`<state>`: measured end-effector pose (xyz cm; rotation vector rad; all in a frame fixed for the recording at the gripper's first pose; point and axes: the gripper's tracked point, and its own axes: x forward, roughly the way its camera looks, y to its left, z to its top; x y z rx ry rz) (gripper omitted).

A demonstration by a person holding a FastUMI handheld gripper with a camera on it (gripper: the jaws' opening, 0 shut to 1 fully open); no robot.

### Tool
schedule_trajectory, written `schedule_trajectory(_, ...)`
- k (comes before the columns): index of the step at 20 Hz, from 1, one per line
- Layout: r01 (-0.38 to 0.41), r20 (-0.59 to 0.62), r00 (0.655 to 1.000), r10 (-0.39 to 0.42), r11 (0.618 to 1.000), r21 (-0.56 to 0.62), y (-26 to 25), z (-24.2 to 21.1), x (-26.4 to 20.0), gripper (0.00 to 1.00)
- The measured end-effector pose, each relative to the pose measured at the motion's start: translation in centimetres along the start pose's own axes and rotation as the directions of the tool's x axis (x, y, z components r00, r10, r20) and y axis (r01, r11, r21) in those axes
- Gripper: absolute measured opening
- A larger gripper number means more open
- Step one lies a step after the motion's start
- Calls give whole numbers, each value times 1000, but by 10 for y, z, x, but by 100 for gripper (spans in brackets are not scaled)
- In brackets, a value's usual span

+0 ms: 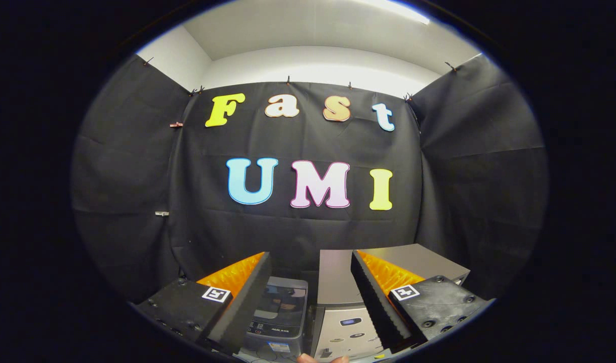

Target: Put the clothes into the washing machine and then close the washing machine lid.

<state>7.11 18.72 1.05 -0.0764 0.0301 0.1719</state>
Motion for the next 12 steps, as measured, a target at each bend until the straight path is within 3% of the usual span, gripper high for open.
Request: schedule_trajectory(12,3,0,1000,-3,1000,-1,-1,-1,-2,99)
